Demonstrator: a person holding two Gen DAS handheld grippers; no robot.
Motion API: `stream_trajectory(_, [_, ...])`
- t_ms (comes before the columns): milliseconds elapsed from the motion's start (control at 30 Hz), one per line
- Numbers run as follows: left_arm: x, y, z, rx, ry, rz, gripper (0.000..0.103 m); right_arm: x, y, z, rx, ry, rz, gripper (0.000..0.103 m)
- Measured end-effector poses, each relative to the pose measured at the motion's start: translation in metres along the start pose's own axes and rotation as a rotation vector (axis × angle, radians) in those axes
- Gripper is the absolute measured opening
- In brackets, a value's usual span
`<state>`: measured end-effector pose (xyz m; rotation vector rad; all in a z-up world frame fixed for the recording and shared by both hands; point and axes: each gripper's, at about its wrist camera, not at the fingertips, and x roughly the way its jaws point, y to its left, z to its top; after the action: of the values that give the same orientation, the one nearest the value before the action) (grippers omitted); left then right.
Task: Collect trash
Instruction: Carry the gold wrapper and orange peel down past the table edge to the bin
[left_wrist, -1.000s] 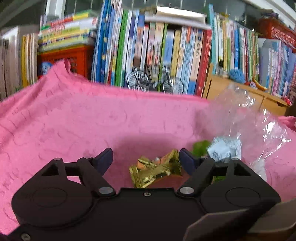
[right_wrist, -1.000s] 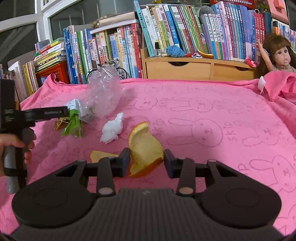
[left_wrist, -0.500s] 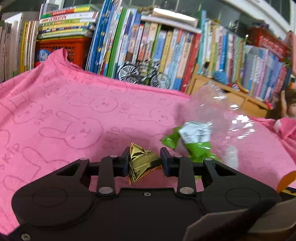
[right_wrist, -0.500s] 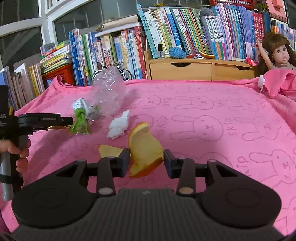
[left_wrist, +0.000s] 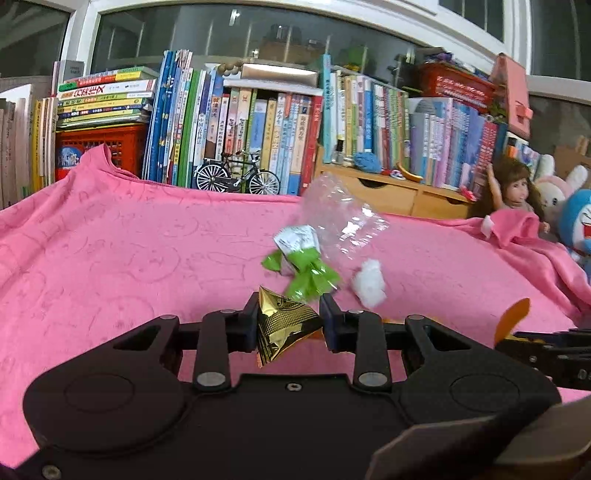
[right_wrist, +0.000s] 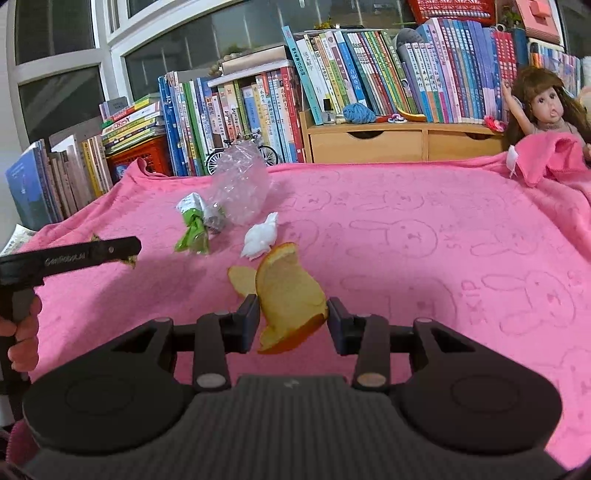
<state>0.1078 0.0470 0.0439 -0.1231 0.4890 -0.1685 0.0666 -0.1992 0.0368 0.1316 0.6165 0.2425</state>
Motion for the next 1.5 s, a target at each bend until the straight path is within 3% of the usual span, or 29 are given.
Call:
stream_trajectory(200, [-0.051, -0.021, -0.029, -0.026, -0.024, -0.062, 0.031, -0.023, 0.005, -0.022, -0.016, 0.012, 0.020, 0.045])
stream_trajectory(333, [-0.076, -0.036, -0.046, -0.042, 0.022, -0.082, 0.031, -0.038, 0.009, -0.037, -0.019, 0.021, 0.033, 0.045])
stream_trajectory(500, [-0.102, -0.055, -0.064, 0.037, 0.064, -0.111, 0.031, -0.057, 0.010, -0.057, -0.018, 0.040, 0.052, 0.045])
stream_trajectory(700, [-0.127, -0.068, -0.085, 0.057, 0.131, -0.176, 0.031, -0.080, 0.013, -0.083, -0.008, 0.056, 0.061, 0.045])
stream_trajectory(1133, [-0.148, -0.078, -0.124, 0.078, 0.259, -0.235, 0.031, -0.113, 0.031, -0.124, -0.065, 0.099, 0.064, 0.045])
stream_trajectory(1500, [-0.128, -0.081, -0.170, 0.135, 0.462, -0.228, 0.032, -0.102, 0.032, -0.167, -0.077, 0.234, 0.030, 0.046])
